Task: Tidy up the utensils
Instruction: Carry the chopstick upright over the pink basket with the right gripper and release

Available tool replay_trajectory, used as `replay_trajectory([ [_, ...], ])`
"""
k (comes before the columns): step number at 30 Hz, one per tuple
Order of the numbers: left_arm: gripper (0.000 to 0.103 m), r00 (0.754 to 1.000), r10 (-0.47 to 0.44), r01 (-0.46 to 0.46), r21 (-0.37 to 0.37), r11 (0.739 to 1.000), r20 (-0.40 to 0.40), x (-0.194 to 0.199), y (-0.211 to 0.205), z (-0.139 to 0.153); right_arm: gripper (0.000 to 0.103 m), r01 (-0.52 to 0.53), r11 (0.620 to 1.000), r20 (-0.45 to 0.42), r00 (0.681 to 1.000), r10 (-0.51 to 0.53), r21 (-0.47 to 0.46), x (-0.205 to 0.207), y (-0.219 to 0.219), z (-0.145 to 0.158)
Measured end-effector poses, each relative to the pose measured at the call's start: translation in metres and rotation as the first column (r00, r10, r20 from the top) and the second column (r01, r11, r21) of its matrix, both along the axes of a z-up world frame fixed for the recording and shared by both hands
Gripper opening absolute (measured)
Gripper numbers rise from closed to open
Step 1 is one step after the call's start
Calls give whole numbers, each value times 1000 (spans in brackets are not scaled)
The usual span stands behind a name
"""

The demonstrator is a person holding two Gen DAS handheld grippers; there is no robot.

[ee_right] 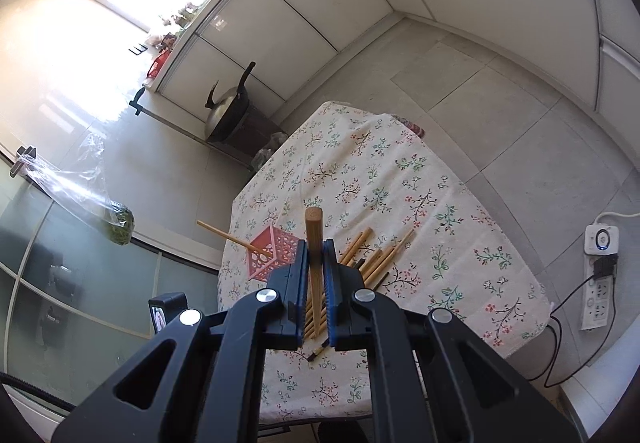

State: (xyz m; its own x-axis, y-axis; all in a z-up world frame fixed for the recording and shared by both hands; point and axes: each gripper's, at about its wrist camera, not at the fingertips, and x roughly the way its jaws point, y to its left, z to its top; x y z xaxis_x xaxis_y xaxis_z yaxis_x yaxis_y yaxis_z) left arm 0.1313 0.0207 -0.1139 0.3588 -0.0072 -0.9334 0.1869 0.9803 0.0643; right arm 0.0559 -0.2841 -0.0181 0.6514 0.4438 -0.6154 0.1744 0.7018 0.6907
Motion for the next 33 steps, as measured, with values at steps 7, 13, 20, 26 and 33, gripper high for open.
replay_trajectory([
  [7,83,1000,-12,12,8,1000,11,-3,1,4,8,7,1000,13,1000,-7,5,-2,0,2],
  [13,84,1000,-19,18,16,1000,22,-6,5,9,8,26,999,20,999,-27,28,1,0,3],
  [20,84,988,99,-93,-51,994,117,-1,47,46,8,17,997,95,995,-24,71,20,18,28],
  [26,85,971,193,-176,-127,976,142,4,80,64,8,30,999,129,991,-36,43,62,48,48],
  [33,85,960,224,-201,-144,969,169,5,95,72,8,21,994,135,991,-7,-103,106,98,58],
])
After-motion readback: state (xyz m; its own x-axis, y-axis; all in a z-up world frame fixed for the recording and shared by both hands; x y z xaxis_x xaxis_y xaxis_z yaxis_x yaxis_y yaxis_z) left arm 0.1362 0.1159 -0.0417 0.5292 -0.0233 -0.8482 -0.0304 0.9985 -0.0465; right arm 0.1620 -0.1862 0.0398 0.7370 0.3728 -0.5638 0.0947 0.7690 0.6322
